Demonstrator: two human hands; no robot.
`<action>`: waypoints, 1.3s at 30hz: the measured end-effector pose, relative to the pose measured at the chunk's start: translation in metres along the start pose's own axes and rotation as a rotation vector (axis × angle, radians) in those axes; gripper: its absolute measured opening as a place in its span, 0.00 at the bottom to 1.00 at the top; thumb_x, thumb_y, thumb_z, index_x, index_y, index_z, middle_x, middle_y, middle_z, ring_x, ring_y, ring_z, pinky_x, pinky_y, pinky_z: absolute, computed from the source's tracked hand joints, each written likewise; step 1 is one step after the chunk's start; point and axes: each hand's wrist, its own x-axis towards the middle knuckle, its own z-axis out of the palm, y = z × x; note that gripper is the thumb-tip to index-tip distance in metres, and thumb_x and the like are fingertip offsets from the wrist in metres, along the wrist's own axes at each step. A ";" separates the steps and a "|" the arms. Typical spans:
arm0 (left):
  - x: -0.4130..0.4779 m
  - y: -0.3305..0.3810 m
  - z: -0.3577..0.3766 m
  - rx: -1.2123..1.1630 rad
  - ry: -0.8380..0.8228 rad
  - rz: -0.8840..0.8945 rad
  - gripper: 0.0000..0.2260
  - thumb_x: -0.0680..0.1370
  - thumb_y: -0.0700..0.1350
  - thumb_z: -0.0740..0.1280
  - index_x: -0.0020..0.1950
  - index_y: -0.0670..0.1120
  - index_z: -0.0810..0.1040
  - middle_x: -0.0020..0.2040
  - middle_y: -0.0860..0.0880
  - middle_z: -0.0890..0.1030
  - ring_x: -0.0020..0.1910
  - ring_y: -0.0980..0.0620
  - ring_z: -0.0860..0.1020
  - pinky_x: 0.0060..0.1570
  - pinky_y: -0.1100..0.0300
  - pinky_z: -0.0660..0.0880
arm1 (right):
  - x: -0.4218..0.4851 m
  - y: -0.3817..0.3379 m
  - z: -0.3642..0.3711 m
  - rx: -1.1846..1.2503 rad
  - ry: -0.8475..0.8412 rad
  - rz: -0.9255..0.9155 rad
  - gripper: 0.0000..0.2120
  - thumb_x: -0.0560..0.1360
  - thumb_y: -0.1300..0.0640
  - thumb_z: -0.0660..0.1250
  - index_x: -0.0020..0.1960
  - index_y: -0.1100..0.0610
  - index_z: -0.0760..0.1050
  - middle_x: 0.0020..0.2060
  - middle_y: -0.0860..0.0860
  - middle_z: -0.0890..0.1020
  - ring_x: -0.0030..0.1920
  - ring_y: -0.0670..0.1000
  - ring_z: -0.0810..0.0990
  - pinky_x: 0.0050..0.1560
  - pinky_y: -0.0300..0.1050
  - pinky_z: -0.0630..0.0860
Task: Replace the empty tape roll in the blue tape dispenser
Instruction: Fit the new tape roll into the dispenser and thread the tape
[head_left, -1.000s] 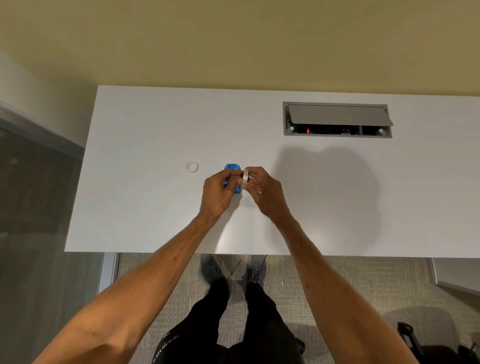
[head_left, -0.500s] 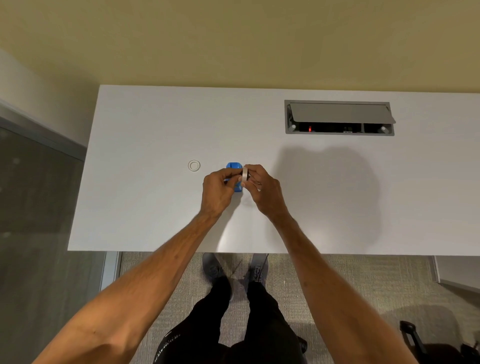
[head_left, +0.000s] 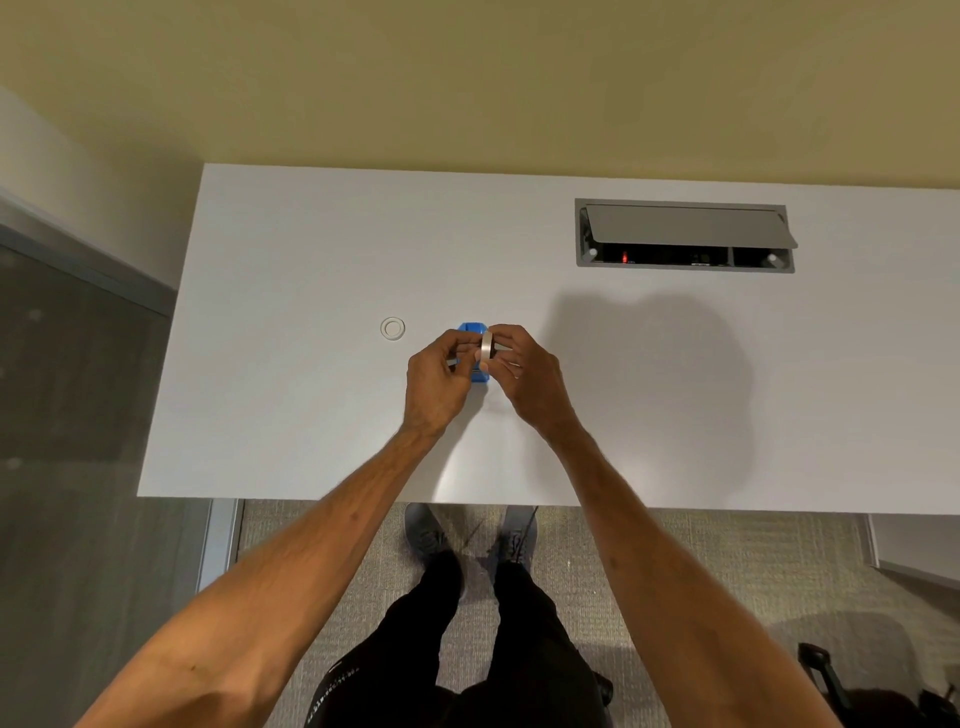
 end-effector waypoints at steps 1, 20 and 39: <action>0.000 0.000 -0.001 0.004 -0.002 0.008 0.10 0.84 0.46 0.71 0.64 0.46 0.85 0.56 0.50 0.88 0.52 0.52 0.85 0.63 0.47 0.84 | 0.001 -0.001 0.000 0.007 -0.001 0.000 0.22 0.77 0.48 0.69 0.68 0.57 0.79 0.62 0.49 0.84 0.57 0.51 0.85 0.59 0.45 0.82; 0.021 -0.018 -0.018 0.298 -0.314 -0.004 0.42 0.77 0.57 0.73 0.85 0.44 0.60 0.84 0.41 0.65 0.84 0.39 0.62 0.84 0.40 0.59 | 0.037 0.013 0.013 -0.228 -0.013 -0.049 0.19 0.75 0.51 0.74 0.65 0.50 0.78 0.62 0.44 0.84 0.55 0.47 0.84 0.54 0.44 0.80; 0.041 -0.022 -0.009 0.155 -0.399 -0.023 0.37 0.73 0.64 0.67 0.71 0.37 0.77 0.63 0.36 0.83 0.61 0.36 0.82 0.68 0.41 0.78 | 0.056 0.035 0.030 -0.387 0.004 -0.048 0.15 0.79 0.50 0.73 0.65 0.52 0.80 0.58 0.48 0.86 0.60 0.53 0.83 0.65 0.50 0.70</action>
